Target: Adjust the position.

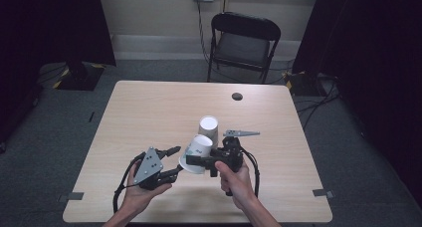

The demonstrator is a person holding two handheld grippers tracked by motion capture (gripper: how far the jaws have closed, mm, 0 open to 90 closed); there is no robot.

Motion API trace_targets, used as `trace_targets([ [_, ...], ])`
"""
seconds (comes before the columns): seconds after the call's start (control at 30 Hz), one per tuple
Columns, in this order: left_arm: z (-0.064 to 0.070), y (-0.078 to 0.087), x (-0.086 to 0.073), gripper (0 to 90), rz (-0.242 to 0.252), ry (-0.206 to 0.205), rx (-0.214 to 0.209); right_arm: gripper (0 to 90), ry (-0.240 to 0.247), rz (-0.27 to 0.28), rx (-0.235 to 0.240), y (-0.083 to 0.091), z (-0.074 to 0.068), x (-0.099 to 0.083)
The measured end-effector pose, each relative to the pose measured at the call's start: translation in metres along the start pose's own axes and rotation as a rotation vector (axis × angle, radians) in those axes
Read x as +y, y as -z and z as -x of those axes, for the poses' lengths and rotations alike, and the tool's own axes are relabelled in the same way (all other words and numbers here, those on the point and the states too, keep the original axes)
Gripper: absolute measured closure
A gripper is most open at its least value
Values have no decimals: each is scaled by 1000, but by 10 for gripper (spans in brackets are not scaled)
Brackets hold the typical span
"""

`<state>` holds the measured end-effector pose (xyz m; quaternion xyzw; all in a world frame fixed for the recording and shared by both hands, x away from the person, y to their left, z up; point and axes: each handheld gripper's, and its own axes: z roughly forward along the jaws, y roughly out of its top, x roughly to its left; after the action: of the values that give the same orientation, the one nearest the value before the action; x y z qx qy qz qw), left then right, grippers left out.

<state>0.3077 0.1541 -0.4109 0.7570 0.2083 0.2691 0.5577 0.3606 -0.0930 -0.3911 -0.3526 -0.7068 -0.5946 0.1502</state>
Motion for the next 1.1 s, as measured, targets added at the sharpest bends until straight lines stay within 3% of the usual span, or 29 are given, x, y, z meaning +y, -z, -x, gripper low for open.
trace_targets([
  [0.4, 6, 3, -2, 590, 17, -20, 44, 316, -51, -19, 44, -7, 2, -3],
  [0.73, 8, 2, -3, 789, 14, -18, 43, 295, -45, -27, 35, -10, 1, -4],
  [0.87, 6, 1, -4, 823, 4, 14, 21, 272, -18, -36, 20, -11, -1, -4],
  [1.1, 0, 6, -3, 838, 14, 46, 20, 211, -28, -22, 27, -9, -2, -3],
])
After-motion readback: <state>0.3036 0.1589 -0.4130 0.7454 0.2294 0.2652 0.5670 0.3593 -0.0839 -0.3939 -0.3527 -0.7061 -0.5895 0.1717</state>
